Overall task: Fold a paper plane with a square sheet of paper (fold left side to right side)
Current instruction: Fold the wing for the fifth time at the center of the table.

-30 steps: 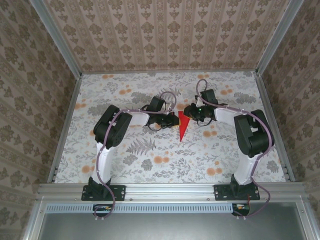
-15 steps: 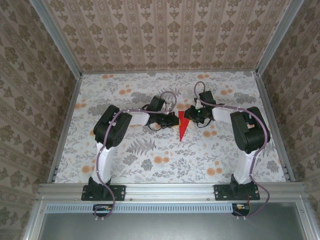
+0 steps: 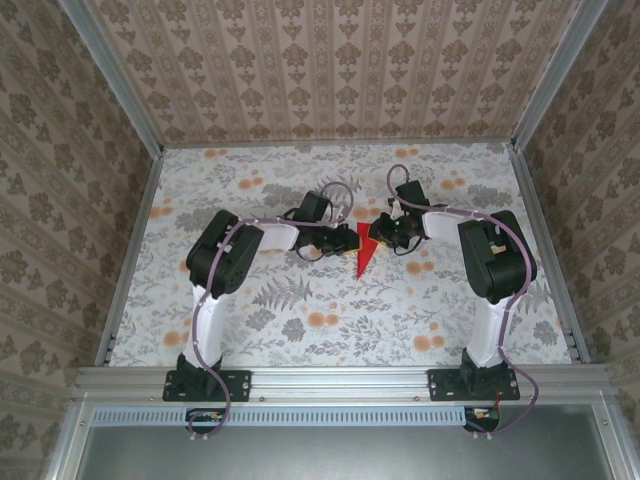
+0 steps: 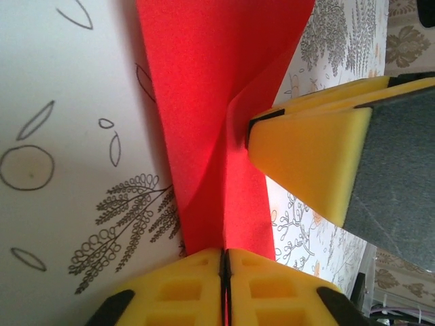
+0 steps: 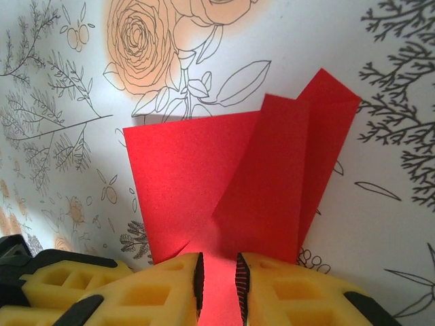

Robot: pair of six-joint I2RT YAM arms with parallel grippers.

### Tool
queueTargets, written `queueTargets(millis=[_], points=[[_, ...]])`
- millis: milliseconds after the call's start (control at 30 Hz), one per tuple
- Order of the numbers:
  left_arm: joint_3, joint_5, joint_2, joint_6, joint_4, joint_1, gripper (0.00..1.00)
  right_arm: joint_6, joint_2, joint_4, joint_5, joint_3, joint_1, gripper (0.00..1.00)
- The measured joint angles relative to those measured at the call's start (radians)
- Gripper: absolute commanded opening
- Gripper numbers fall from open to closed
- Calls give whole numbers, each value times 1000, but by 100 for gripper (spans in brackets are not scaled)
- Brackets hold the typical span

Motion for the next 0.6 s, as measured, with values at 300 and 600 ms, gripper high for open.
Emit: queueTargets(millis=[300, 600], points=[[-57, -28, -188, 44, -106, 31, 27, 0, 8, -18, -1, 13, 0, 24], [-66, 59, -218, 22, -102, -40, 26, 0, 9, -19, -3, 14, 0, 24]])
